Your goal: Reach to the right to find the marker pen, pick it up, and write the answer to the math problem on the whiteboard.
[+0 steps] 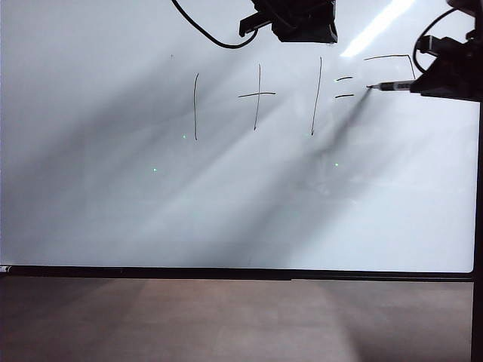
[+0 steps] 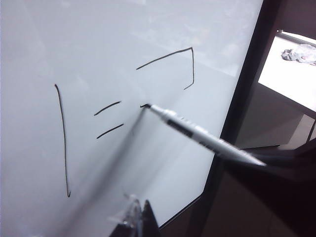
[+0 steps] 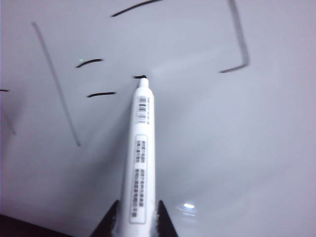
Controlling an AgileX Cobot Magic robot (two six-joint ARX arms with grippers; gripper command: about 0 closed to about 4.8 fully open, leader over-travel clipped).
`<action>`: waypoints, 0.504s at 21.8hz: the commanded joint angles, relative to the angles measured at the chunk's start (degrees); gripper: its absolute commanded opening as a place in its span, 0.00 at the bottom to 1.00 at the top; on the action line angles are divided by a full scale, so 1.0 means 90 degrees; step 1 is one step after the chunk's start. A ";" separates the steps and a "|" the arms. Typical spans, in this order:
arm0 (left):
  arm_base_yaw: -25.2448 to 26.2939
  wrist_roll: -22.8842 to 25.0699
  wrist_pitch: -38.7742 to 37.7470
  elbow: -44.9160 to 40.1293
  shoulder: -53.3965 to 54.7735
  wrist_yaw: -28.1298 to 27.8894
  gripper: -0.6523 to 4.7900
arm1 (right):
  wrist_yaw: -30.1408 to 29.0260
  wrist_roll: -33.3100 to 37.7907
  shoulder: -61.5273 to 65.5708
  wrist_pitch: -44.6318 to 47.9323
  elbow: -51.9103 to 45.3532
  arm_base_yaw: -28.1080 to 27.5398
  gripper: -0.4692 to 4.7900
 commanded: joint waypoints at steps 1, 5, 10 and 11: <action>-0.0012 0.0022 0.0068 0.0002 -0.0024 0.0015 0.11 | 0.0231 0.0007 -0.0012 0.0090 0.0027 -0.0236 0.08; -0.0012 0.0022 0.0066 0.0002 -0.0024 0.0015 0.11 | 0.0061 0.0010 -0.0022 0.0092 0.0027 -0.0537 0.08; -0.0012 0.0022 0.0066 0.0002 -0.0024 0.0015 0.11 | -0.0053 0.0010 -0.0066 0.0090 0.0027 -0.0828 0.08; -0.0012 0.0022 0.0066 0.0002 -0.0024 0.0015 0.11 | -0.0073 0.0012 -0.0068 0.0087 0.0027 -0.0867 0.08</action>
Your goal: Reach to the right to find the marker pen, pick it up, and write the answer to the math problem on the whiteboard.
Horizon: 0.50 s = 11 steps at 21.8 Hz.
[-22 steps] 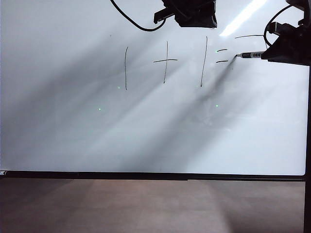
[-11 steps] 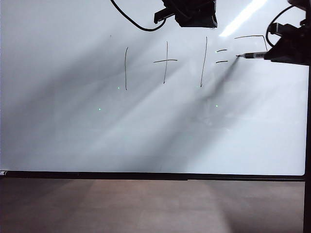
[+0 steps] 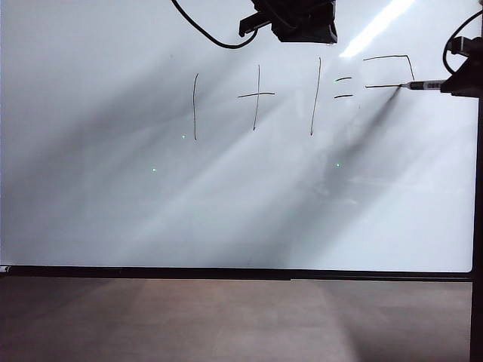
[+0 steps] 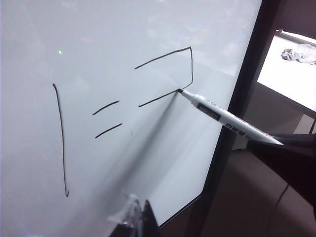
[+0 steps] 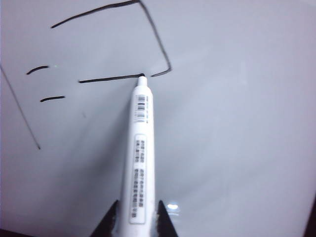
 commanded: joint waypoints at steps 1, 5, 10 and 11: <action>-0.0012 0.0022 0.0068 0.0002 -0.0024 0.0015 0.11 | 0.0231 0.0036 -0.0036 0.0117 0.0032 -0.0170 0.08; -0.0012 0.0022 0.0068 0.0002 -0.0024 0.0017 0.11 | 0.0155 0.0039 -0.0049 0.0119 0.0032 -0.0262 0.08; -0.0012 0.0022 0.0068 0.0002 -0.0024 0.0015 0.11 | -0.0245 0.0083 -0.0092 0.0107 0.0029 -0.0287 0.08; -0.0012 0.0022 0.0070 0.0002 -0.0024 0.0015 0.11 | -0.0316 0.0090 -0.0102 0.0109 0.0024 -0.0282 0.08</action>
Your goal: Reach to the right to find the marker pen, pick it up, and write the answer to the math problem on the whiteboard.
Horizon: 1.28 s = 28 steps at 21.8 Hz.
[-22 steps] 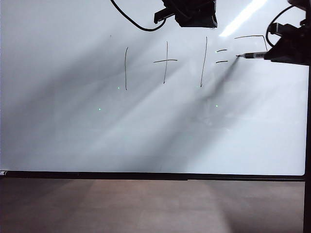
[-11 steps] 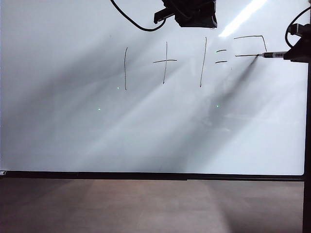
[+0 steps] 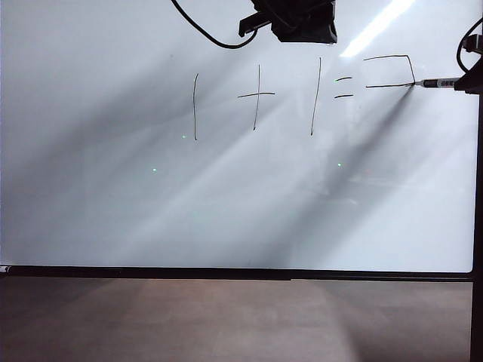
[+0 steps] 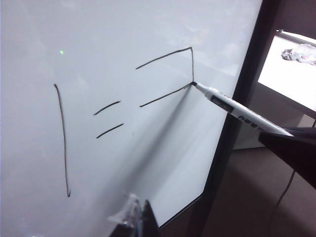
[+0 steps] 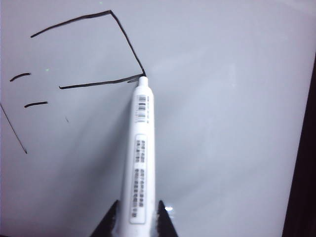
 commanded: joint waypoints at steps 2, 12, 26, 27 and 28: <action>-0.0012 0.0022 0.0070 0.0002 -0.0024 0.0015 0.11 | -0.0143 0.0104 -0.0146 0.0102 -0.0027 0.0044 0.08; -0.0012 0.0022 0.0056 0.0002 -0.0024 0.0015 0.11 | -0.0189 0.0143 -0.0415 0.0165 -0.0282 0.0478 0.08; -0.0012 0.0022 0.0068 0.0002 -0.0024 0.0017 0.11 | 0.0138 0.0170 0.0112 0.0563 -0.0075 0.1095 0.08; -0.0012 0.0022 0.0053 0.0002 -0.0024 0.0012 0.11 | 0.0189 0.0170 0.0112 0.0566 -0.0075 0.1095 0.08; -0.0012 0.0022 0.0053 0.0002 -0.0024 0.0015 0.11 | 0.0226 0.0165 0.0112 0.0571 -0.0075 0.1095 0.08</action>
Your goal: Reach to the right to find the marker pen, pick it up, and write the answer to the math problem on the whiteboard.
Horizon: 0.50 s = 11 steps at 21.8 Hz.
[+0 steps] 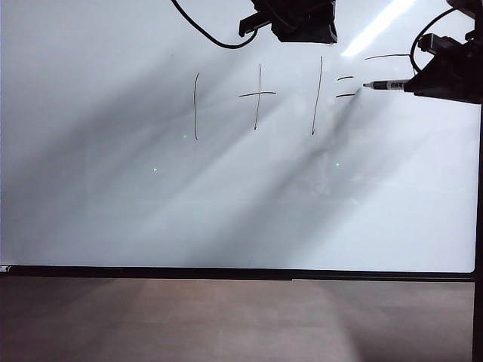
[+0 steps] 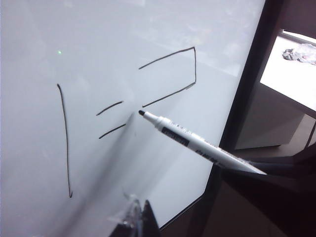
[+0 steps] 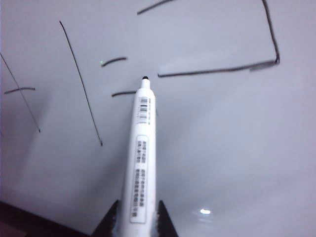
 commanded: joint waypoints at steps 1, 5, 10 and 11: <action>-0.0012 0.0022 0.0053 0.0002 -0.0024 0.0012 0.11 | 0.0136 0.0029 -0.0019 0.0194 0.0036 0.0012 0.08; -0.0012 0.0022 0.0056 0.0002 -0.0024 0.0012 0.11 | 0.0175 0.0032 -0.0019 0.0197 0.0036 0.0012 0.08; -0.0012 0.0022 0.0056 0.0002 -0.0024 0.0012 0.11 | 0.0177 0.0032 -0.0012 0.0168 0.0036 0.0012 0.08; -0.0012 0.0022 0.0056 0.0002 -0.0024 0.0012 0.11 | 0.0177 0.0029 -0.0012 0.0146 0.0036 0.0010 0.08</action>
